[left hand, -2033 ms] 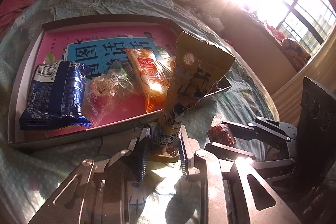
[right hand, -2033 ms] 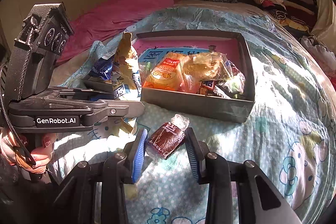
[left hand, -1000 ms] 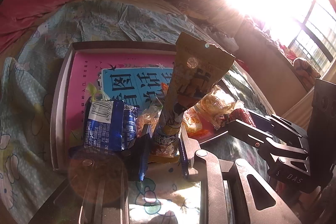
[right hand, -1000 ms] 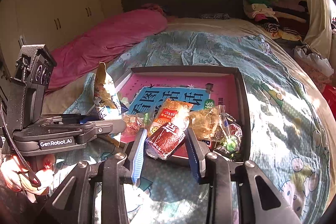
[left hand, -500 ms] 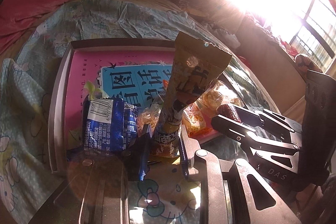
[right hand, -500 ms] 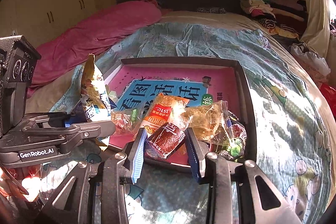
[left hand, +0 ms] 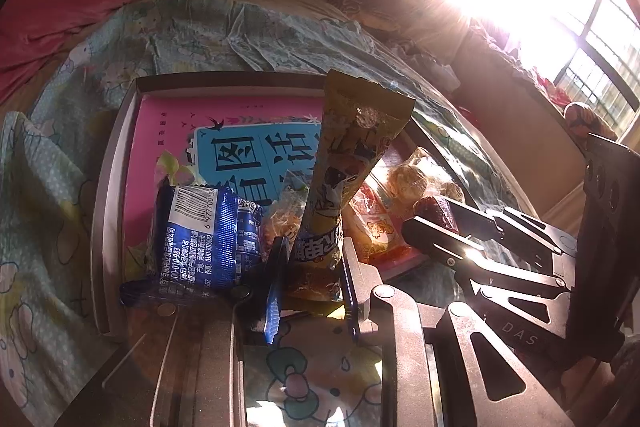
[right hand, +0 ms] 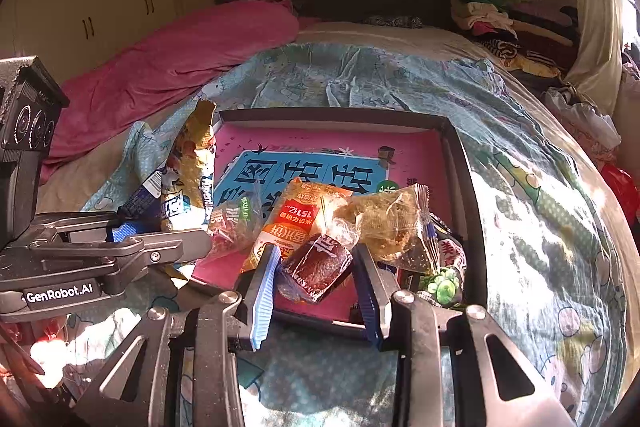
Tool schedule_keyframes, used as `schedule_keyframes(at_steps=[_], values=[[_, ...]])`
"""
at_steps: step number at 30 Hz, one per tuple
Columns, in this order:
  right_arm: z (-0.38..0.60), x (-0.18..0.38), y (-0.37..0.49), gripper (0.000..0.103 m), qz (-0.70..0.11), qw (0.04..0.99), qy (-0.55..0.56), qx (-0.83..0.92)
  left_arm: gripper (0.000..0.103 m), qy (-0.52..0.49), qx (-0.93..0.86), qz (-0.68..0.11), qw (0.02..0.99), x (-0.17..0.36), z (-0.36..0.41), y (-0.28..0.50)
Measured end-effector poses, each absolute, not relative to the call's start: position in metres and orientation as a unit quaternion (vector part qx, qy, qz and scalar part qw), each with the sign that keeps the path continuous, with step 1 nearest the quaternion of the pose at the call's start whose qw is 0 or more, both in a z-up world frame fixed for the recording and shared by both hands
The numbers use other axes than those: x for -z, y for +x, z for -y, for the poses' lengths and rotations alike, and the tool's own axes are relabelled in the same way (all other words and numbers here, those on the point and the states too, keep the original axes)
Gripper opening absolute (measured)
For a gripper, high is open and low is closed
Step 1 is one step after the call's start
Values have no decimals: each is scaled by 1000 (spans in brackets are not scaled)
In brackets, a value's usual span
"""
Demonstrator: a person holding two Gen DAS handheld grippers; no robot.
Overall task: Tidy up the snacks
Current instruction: 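Carry the stick snack over the tray with the left tool while the right tool carries the red packet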
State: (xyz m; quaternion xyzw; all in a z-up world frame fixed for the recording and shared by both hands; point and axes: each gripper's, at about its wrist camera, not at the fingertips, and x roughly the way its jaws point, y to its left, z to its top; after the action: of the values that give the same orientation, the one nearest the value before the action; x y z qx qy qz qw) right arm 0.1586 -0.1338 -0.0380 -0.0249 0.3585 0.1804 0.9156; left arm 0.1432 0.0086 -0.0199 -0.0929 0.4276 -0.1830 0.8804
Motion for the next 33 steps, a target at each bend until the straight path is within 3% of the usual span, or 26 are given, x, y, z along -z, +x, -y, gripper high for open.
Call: schedule_keyframes(at_steps=[33], values=[[140, 48, 151, 40, -372, 912, -7, -174, 26, -85, 185, -434, 878, 22, -6, 144]])
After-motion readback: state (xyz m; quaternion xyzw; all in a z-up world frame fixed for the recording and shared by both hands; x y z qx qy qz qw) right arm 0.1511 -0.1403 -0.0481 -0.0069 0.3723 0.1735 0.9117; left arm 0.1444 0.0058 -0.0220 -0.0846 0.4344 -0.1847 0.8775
